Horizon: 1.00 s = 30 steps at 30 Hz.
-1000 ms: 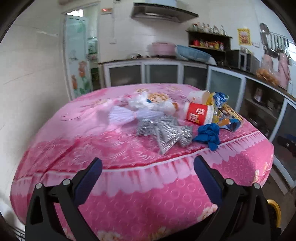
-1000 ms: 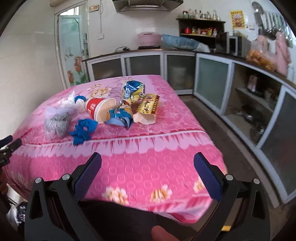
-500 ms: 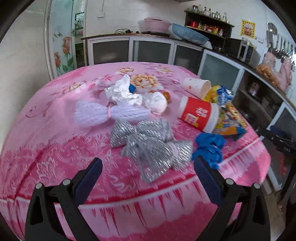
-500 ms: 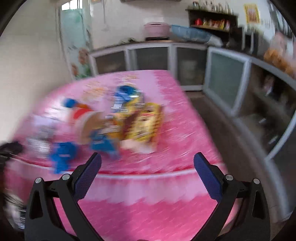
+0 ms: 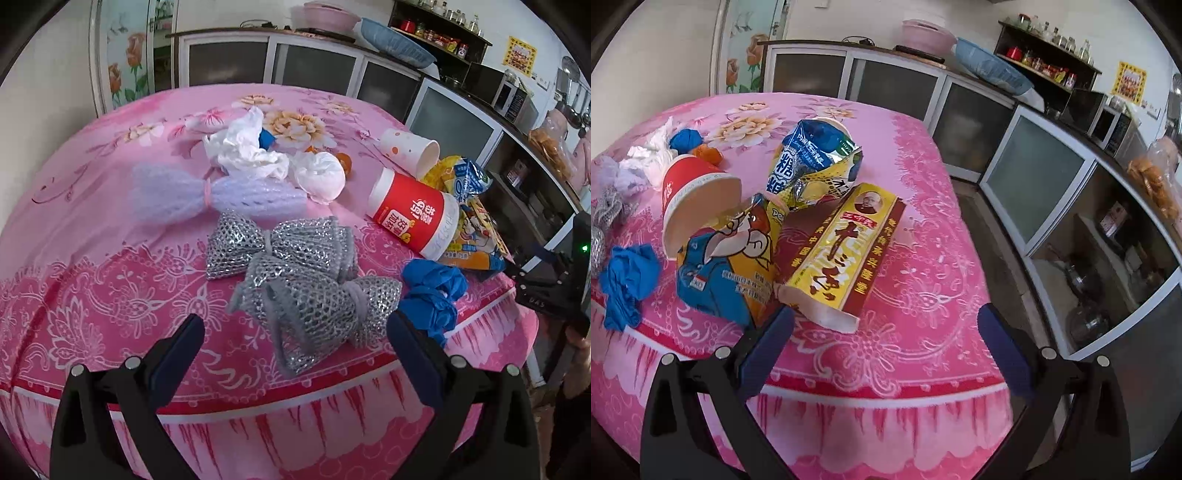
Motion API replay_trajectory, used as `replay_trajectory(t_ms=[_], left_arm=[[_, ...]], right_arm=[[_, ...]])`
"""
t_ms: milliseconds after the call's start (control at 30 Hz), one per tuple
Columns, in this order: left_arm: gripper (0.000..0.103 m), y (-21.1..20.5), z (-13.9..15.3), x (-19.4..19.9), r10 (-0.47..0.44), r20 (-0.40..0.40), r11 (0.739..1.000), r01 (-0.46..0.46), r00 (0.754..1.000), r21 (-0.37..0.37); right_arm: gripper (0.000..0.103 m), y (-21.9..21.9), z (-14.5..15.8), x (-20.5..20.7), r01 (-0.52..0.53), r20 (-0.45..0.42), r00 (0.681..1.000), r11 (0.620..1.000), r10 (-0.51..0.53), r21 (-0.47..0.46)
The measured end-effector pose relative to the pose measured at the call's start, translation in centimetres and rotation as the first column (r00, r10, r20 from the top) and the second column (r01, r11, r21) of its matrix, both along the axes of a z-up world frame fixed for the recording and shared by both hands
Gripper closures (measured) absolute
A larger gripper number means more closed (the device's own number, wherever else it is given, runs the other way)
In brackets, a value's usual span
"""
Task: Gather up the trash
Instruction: 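Reach the left tool to the silver mesh bow while the right tool reaches the yellow snack box, then close the left tool on the mesh bow while the right tool grips the yellow box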
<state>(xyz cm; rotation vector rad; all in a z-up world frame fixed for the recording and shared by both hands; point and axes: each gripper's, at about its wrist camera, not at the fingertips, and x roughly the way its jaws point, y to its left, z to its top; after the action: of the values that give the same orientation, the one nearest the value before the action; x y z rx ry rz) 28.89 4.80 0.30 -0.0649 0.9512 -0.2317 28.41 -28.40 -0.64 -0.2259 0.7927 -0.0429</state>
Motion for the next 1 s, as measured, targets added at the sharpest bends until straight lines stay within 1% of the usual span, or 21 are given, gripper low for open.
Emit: replay_trajectory(t_ms=[133,433,467,500,533,567,600,633,667,700,733,767,833,1000], left_arm=[[0.008,-0.5,-0.5,1.0,0.001,-0.016,1.0,-0.001,1.0,0.005],[0.008,-0.6,-2.0,2.7,-0.005,-0.05,0.996,0.0,0.999,-0.094],[0.008,-0.7,-2.0,2.8,-0.006,-0.047,0.995,0.002,0.999,-0.1],[0.008,-0.7,-2.1,2.8,-0.006,-0.045,0.995,0.001,0.999,-0.101],[0.012,-0.8,-2.1,2.9,-0.003,-0.039,0.994,-0.002,0.999,-0.107],[0.028,-0.8,-2.2,2.9,-0.007,-0.035,0.993,0.002,0.999,-0.12],[0.037,-0.8,-2.2,2.9,-0.012,-0.038,0.992,0.007,0.999,-0.13],[0.055,-0.8,-2.4,3.0,-0.023,-0.051,0.988,0.015,0.998,-0.152],[0.072,-0.8,-2.5,3.1,-0.035,-0.057,0.984,0.024,0.998,-0.176],[0.075,-0.8,-2.5,3.1,-0.04,-0.061,0.981,0.028,0.997,-0.19],[0.082,-0.9,-2.6,3.0,-0.049,-0.064,0.979,0.035,0.997,-0.202],[0.084,-1.0,-2.5,2.9,-0.053,-0.062,0.978,0.039,0.997,-0.206],[0.084,-1.1,-2.1,2.4,-0.059,-0.048,0.979,0.048,0.997,-0.196],[0.085,-0.5,-1.1,0.9,-0.084,-0.015,0.973,0.079,0.996,-0.218]], right_arm=[[0.007,0.5,-0.8,1.0,-0.018,-0.032,0.999,1.0,0.018,0.012],[0.008,0.3,-1.4,2.6,-0.015,-0.05,0.999,0.999,0.017,0.028],[0.01,0.3,-1.4,2.9,-0.017,-0.055,0.998,0.999,0.019,0.033],[0.019,0.3,-1.4,3.0,-0.021,-0.061,0.998,0.999,0.023,0.036],[0.027,0.4,-1.6,3.3,-0.023,-0.071,0.997,0.999,0.025,0.036],[0.04,0.4,-1.6,3.5,-0.022,-0.08,0.996,0.999,0.025,0.039],[0.054,0.4,-1.7,3.7,-0.028,-0.089,0.995,0.998,0.032,0.052],[0.065,0.6,-1.7,3.8,-0.028,-0.09,0.995,0.998,0.033,0.055],[0.08,0.7,-1.7,3.8,-0.012,-0.079,0.997,0.999,0.015,0.037],[0.087,0.7,-1.6,3.8,0.004,-0.062,0.998,1.0,-0.003,0.015],[0.088,0.8,-1.5,3.7,0.005,-0.053,0.999,1.0,-0.005,0.013],[0.091,0.8,-1.4,3.6,0.011,-0.041,0.999,1.0,-0.01,0.021],[0.093,0.6,-1.1,3.0,0.025,-0.009,1.0,0.999,-0.025,0.024],[0.099,0.4,0.1,1.5,0.049,0.085,0.995,0.999,-0.049,0.006]])
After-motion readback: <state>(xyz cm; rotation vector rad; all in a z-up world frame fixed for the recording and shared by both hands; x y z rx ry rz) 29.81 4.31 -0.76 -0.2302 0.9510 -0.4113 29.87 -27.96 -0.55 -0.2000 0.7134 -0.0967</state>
